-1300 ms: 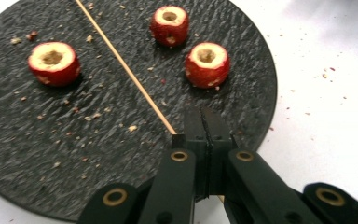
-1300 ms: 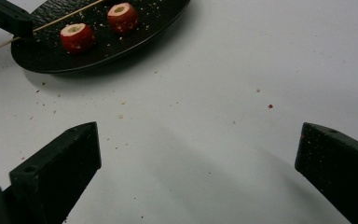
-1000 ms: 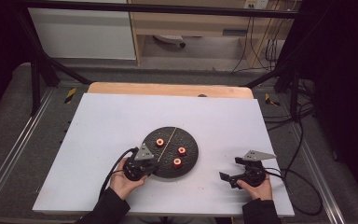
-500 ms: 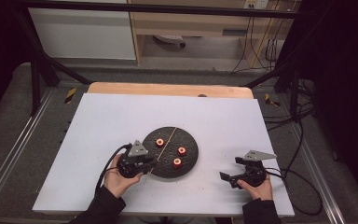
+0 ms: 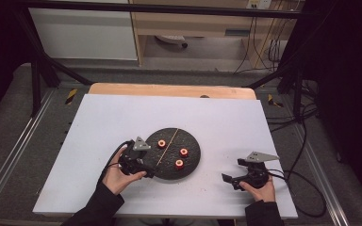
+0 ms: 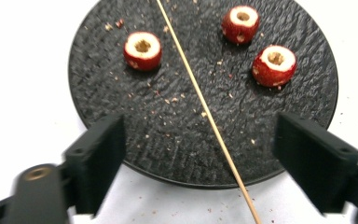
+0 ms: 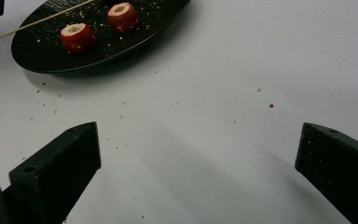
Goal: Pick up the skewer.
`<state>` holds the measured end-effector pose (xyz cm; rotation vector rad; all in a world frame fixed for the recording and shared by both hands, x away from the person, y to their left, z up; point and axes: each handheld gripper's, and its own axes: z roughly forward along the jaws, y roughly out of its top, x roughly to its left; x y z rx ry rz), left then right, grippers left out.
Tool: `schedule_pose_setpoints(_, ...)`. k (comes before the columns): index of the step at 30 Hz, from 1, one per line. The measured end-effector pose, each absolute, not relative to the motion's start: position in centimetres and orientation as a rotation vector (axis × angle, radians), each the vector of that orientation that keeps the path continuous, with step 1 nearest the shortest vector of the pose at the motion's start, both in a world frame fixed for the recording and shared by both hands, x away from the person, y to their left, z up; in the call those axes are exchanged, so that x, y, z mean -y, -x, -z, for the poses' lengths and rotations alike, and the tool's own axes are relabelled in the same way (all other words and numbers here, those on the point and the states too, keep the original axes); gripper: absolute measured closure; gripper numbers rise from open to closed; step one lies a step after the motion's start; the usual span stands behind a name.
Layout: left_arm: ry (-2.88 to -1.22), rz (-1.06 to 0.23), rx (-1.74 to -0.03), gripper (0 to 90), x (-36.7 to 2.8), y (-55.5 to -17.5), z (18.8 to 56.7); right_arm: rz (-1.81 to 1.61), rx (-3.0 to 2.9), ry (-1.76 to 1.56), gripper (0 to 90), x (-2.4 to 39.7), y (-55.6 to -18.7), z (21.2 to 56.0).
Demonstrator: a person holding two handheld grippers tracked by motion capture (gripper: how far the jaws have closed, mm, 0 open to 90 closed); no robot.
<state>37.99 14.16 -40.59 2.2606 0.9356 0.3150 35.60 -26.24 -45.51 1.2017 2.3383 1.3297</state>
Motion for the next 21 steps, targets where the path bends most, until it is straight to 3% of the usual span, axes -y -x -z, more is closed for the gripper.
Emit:
schedule_pose_setpoints(6, -2.312, -0.302, -0.957, 13.2, -13.0, -38.5, 40.6, -1.327, -2.341, -1.200, 0.9, 26.2, -35.6, 45.5)
schedule_pose_setpoints(14, -2.348, -0.312, -0.995, 31.0, -11.8, -39.2, 40.8, -1.331, -2.341, -1.201, 0.8, 26.2, -35.6, 45.5)
schedule_pose_setpoints(21, -2.380, -0.300, -1.035, 52.3, -11.2, -39.4, 41.0, -1.330, -2.343, -1.198, 0.8, 26.2, -35.6, 45.5)
